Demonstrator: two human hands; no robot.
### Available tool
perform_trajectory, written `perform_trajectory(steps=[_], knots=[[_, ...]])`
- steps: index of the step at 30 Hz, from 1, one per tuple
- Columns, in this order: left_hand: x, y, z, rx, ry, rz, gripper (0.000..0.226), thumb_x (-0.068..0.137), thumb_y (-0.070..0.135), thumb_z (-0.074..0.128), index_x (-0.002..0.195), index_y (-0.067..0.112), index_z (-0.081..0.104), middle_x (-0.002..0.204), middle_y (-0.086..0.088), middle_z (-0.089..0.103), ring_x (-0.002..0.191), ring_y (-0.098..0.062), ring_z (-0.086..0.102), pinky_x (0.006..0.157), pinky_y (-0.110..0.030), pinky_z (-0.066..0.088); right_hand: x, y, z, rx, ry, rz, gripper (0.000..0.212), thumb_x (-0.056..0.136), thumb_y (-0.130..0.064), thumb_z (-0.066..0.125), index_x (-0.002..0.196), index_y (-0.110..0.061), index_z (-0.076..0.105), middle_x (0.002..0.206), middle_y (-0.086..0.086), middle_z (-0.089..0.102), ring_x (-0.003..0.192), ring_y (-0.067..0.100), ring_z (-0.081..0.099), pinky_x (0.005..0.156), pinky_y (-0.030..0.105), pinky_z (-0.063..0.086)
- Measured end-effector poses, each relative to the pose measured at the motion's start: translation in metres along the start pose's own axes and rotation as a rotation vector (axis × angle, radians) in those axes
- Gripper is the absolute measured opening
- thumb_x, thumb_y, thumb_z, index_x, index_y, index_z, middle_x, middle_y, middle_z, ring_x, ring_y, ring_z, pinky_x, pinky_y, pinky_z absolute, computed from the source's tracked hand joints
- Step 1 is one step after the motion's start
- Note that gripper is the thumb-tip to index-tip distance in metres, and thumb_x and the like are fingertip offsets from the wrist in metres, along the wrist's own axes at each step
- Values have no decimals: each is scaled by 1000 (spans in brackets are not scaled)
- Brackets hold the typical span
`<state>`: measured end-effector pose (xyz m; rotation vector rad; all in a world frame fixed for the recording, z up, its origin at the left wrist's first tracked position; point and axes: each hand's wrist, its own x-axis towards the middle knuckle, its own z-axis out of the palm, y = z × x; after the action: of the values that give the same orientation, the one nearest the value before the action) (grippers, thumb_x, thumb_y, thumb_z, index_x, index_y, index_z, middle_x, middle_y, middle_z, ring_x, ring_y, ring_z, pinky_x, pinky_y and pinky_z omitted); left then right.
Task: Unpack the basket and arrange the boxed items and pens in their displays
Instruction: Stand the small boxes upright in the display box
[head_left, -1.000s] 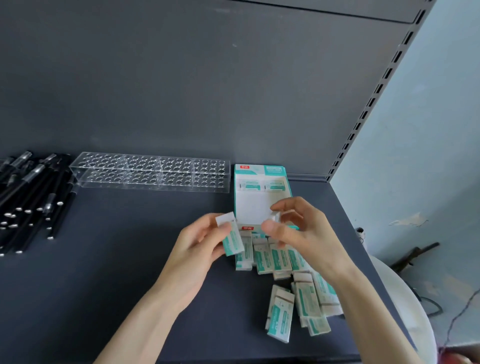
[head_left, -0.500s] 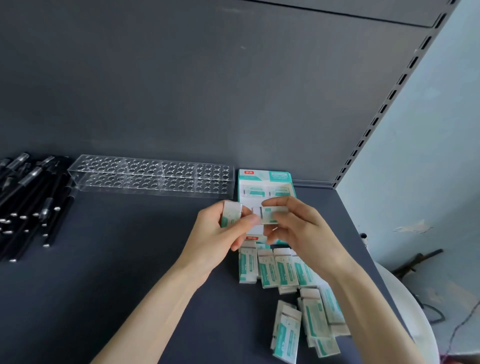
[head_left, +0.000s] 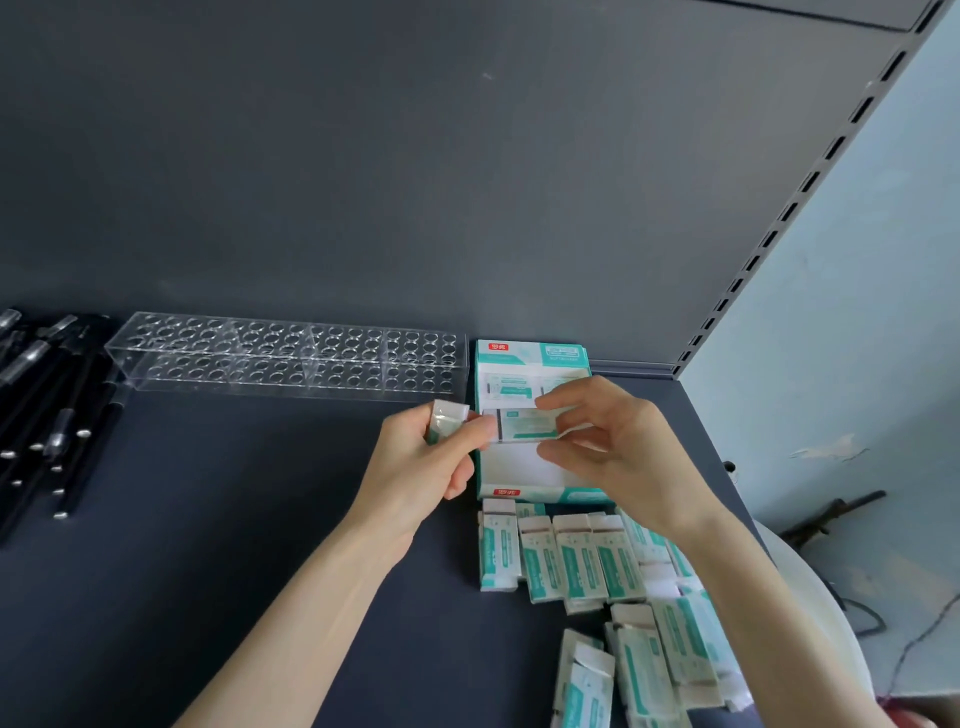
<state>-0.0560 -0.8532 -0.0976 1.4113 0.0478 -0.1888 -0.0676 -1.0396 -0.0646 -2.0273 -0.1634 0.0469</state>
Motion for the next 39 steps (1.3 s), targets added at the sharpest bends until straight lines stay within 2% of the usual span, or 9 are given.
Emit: perform_trajectory(steps=[6,8,11,17,21,26,30,33,39], knots=[[0,-3,-6,-23,-75,107,8,84,13,69,86,7,65,54,-1,51,51,-13,42,48,-21,38,11,3,-1,131,-42,95,14,74,-22,74,86,-16,70,91,4,73,72,25,68,79,45,56],[-1,-3,-7,-41,-96,113,8,82,16,71,86,11,66,57,0,53,53,-14,44,50,-21,40,12,1,-1,178,-50,57,12,74,-17,73,84,-13,67,90,11,72,77,33,68,80,46,56],[-2,-1,-6,-45,-73,119,16,76,26,73,85,14,68,57,0,53,54,-14,43,51,-22,40,12,3,2,115,-14,-10,15,77,-6,73,83,-19,69,86,9,72,76,32,69,81,48,55],[-1,-3,-3,77,24,184,12,78,5,73,85,13,68,56,7,59,49,-9,44,50,-17,40,10,7,0,163,-32,-85,22,65,-19,77,87,-19,73,92,2,73,85,19,69,84,30,55],[-1,-9,2,105,104,134,9,82,10,70,89,13,65,55,12,58,49,-5,46,50,-16,42,19,15,-2,-172,143,-127,23,69,-10,80,84,-27,74,91,-18,69,82,11,64,81,17,49],[0,-14,-1,260,149,75,11,80,12,71,87,14,63,64,8,63,48,-4,47,52,-22,44,34,22,1,-349,114,-129,16,72,-8,79,87,-14,76,97,-4,68,82,13,63,78,4,43],[-1,-14,0,348,119,75,10,81,12,70,87,11,62,64,4,62,50,-7,46,55,-29,45,41,25,5,-395,90,-153,15,73,-7,78,88,-10,76,95,-3,64,76,14,59,77,12,47],[-1,-13,0,343,112,74,10,81,10,69,87,10,62,64,2,62,48,-6,46,50,-22,45,46,28,6,-411,100,-165,14,74,-5,77,87,-7,75,94,1,62,75,17,59,79,18,48],[-1,-12,1,339,99,75,8,82,9,69,86,13,63,54,12,61,46,-2,48,46,-15,46,50,31,6,-309,86,-141,15,72,-3,78,86,-7,75,91,3,62,76,17,62,83,19,51]])
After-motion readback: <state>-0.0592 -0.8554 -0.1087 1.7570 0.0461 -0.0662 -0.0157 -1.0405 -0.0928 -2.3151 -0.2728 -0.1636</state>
